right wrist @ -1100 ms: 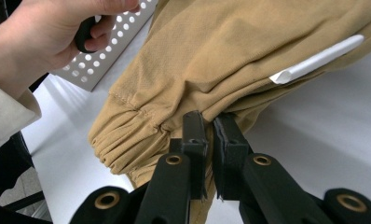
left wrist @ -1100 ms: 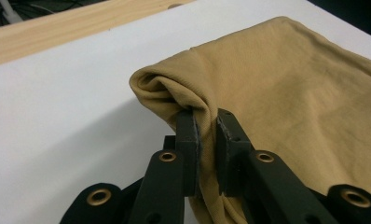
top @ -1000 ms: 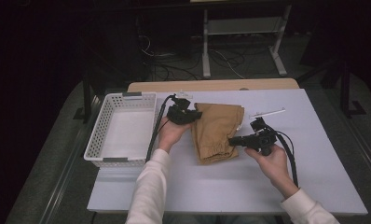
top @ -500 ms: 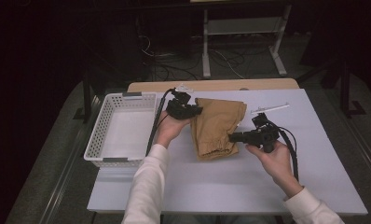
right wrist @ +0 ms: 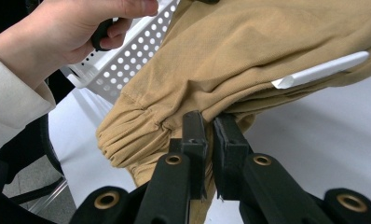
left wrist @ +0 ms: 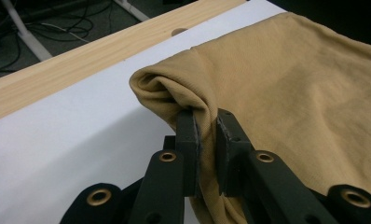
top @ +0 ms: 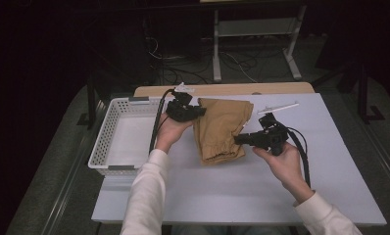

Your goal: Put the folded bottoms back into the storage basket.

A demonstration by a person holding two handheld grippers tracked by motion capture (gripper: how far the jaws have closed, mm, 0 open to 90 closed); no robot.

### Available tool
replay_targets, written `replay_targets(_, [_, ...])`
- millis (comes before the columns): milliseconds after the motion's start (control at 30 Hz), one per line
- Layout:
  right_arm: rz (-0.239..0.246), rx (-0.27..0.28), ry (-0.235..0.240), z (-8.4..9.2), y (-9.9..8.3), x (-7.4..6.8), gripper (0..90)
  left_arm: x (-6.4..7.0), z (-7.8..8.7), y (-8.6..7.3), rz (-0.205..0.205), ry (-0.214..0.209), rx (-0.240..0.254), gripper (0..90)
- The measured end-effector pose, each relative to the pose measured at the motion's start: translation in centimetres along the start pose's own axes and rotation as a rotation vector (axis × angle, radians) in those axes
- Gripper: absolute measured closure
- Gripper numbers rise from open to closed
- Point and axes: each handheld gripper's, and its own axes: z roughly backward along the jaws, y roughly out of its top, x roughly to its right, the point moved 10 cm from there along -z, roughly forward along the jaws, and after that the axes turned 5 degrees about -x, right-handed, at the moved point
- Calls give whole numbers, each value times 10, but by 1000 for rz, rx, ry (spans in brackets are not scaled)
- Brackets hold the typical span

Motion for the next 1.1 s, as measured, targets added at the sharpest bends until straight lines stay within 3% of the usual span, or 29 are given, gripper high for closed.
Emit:
replay_targets(367, [37, -1, 7, -10, 15, -18, 827, -14, 24, -4, 16, 27, 29, 805])
replay_targets(700, [66, -5, 12, -14, 28, -31, 827, -24, 43, -3, 6, 49, 31, 805])
replay_targets(1100, [96, 1, 24, -21, 49, -46, 827, -41, 71, 1, 40, 70, 77, 805])
